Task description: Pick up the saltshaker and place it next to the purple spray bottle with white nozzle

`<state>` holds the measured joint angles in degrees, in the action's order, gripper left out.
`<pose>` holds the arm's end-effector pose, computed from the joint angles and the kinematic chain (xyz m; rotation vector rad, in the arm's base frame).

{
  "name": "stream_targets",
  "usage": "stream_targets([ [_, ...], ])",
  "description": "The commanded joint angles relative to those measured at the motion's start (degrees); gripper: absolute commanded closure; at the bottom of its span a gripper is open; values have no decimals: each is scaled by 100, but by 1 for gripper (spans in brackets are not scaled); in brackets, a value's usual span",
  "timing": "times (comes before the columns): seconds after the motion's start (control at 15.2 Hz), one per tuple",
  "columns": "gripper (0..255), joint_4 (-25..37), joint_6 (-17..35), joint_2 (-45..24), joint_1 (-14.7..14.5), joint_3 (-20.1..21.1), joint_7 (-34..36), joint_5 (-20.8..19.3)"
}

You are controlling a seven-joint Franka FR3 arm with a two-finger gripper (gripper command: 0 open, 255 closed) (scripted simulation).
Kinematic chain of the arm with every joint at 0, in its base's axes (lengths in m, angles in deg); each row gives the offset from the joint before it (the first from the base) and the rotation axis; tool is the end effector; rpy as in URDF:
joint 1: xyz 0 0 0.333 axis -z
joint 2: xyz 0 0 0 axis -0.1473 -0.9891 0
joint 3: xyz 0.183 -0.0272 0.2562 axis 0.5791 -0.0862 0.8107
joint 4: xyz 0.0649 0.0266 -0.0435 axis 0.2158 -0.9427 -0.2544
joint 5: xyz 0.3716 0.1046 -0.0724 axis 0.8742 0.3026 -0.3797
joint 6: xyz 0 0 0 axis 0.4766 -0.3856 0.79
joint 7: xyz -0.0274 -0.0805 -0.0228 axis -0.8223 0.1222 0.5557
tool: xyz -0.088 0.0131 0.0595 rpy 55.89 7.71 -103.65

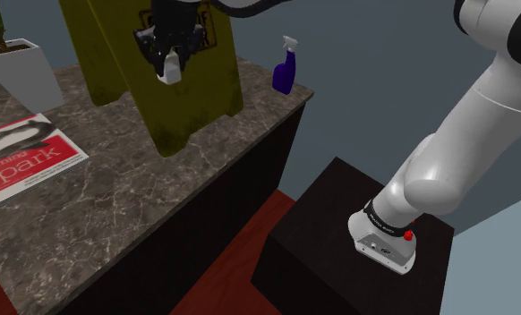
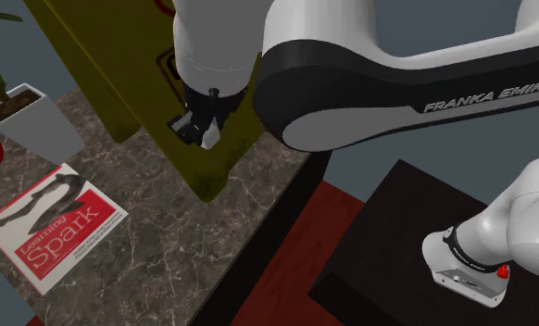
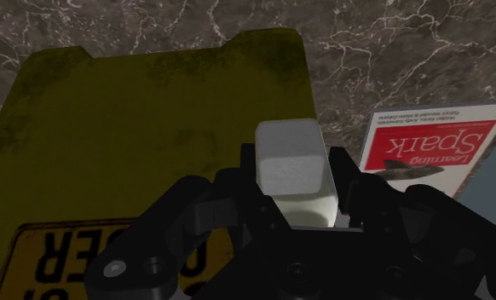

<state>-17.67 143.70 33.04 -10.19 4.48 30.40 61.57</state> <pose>0.5223 0.3035 0.5827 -3.0788 0.0894 -0.5437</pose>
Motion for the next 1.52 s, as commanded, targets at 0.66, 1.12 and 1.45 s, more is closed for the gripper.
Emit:
stream_targets([
  [0.66,255,37,-358,501,321,-271,-768,489],
  [1.12,255,-772,-104,1231,711,-926,-1944,1104],
  [1.45,255,-1124,-22,1538,935,-1415,-2745,1382],
])
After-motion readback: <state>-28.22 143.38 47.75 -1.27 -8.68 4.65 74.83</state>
